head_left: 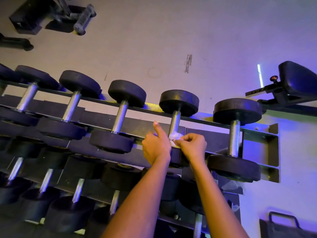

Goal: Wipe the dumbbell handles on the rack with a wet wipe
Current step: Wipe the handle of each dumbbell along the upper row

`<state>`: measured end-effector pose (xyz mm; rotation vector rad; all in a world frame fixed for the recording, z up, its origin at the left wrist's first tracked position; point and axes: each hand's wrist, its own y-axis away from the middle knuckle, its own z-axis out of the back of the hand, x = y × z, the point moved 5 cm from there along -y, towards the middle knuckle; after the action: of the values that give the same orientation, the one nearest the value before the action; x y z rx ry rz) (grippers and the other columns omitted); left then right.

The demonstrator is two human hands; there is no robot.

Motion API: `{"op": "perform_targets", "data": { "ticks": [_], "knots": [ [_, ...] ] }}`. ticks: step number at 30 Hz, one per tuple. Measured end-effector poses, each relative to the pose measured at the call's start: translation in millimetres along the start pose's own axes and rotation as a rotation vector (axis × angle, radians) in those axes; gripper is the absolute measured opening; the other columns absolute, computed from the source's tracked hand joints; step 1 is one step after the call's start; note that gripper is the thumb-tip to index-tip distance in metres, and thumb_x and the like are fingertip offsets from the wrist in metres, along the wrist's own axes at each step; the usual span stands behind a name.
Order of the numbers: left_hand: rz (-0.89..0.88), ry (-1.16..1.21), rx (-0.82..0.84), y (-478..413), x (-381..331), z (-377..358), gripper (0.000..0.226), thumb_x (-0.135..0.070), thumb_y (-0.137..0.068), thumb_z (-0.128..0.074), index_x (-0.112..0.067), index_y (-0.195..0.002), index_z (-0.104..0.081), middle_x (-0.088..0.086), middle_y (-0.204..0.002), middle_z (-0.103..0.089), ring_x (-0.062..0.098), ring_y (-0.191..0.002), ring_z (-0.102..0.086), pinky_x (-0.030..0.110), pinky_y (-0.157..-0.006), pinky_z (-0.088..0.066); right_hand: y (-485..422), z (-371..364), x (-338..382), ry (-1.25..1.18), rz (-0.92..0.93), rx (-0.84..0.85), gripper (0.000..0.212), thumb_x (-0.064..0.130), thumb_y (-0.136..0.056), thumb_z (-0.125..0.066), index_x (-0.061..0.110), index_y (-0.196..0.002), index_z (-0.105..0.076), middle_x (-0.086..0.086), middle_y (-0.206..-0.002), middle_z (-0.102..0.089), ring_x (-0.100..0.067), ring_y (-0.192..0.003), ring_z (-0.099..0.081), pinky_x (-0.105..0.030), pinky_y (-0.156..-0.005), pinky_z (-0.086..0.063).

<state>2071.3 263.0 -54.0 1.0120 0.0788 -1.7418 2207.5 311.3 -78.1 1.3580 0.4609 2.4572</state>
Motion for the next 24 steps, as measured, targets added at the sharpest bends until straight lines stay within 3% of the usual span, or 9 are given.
{"op": "perform_targets", "data": {
  "ticks": [4, 8, 11, 14, 19, 24],
  "knots": [
    [0.006, -0.007, -0.014, 0, 0, 2, 0.063, -0.06, -0.097, -0.025, -0.012, -0.085, -0.064, 0.003, -0.078, -0.058, 0.014, -0.065, -0.049, 0.024, -0.048, -0.029, -9, -3, 16, 0.017, 0.033, -0.06, 0.013, 0.011, -0.071, -0.075, 0.008, -0.06, -0.068, -0.006, -0.063, -0.066, -0.018, -0.062, -0.057, -0.027, -0.061, -0.047],
    [0.011, -0.006, -0.015, 0, -1, 1, 0.062, -0.059, -0.097, -0.025, -0.012, -0.086, -0.063, -0.002, -0.07, -0.052, 0.008, -0.059, -0.043, 0.024, -0.047, -0.028, -30, -9, 39, -0.009, 0.11, -0.187, 0.024, 0.014, -0.072, -0.074, 0.01, -0.056, -0.057, -0.001, -0.055, -0.056, -0.016, -0.053, -0.047, -0.023, -0.048, -0.032],
    [0.005, -0.018, -0.013, 0, 0, 1, 0.061, -0.06, -0.097, -0.025, -0.013, -0.085, -0.062, -0.004, -0.067, -0.049, 0.006, -0.058, -0.041, 0.024, -0.047, -0.029, -43, -12, 52, 0.007, 0.15, -0.231, 0.022, 0.017, -0.077, -0.072, 0.008, -0.062, -0.058, -0.006, -0.062, -0.059, -0.027, -0.064, -0.055, -0.027, -0.054, -0.036],
    [-0.008, -0.03, 0.001, -1, 0, 0, 0.063, -0.061, -0.096, -0.025, -0.012, -0.082, -0.063, 0.0, -0.073, -0.055, 0.014, -0.065, -0.05, 0.027, -0.05, -0.032, -40, -13, 55, 0.102, 0.173, -0.199, 0.029, 0.017, -0.08, -0.067, 0.01, -0.057, -0.051, -0.01, -0.06, -0.055, -0.032, -0.064, -0.051, -0.031, -0.055, -0.036],
    [-0.004, -0.035, 0.009, 0, -2, 2, 0.061, -0.059, -0.097, -0.026, -0.012, -0.083, -0.062, 0.002, -0.079, -0.053, 0.019, -0.071, -0.046, 0.03, -0.06, -0.033, -6, -17, 42, 0.214, 0.12, -0.087, 0.041, 0.038, -0.084, -0.065, 0.016, -0.055, -0.046, -0.017, -0.076, -0.063, -0.035, -0.072, -0.054, -0.031, -0.059, -0.031],
    [-0.011, -0.042, 0.017, 0, -2, 2, 0.059, -0.059, -0.097, -0.026, -0.014, -0.083, -0.062, 0.002, -0.08, -0.055, 0.017, -0.07, -0.045, 0.028, -0.058, -0.032, 2, -16, 38, 0.213, 0.096, -0.131, 0.031, 0.033, -0.081, -0.068, 0.012, -0.061, -0.056, -0.018, -0.076, -0.064, -0.038, -0.076, -0.058, -0.031, -0.061, -0.033]
  ]
}}
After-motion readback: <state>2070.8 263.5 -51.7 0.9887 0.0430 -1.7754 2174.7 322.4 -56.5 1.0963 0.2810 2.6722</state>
